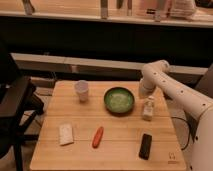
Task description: Push the ceramic bowl across the table
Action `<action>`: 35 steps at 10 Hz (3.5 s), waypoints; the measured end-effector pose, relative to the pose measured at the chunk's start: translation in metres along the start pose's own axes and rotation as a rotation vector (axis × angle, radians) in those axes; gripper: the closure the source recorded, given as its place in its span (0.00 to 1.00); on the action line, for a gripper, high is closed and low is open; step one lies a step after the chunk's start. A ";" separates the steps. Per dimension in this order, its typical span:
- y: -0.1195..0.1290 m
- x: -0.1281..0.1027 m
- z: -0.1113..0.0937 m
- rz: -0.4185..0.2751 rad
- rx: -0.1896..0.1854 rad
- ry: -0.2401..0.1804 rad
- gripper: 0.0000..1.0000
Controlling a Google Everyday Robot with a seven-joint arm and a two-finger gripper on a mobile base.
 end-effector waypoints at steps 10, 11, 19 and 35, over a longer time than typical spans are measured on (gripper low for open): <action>-0.010 0.005 0.032 -0.026 -0.030 -0.018 0.98; -0.010 0.006 0.036 -0.027 -0.032 -0.018 0.98; -0.014 0.001 0.047 -0.087 -0.044 -0.021 0.98; 0.006 -0.070 0.052 -0.350 -0.124 0.003 0.98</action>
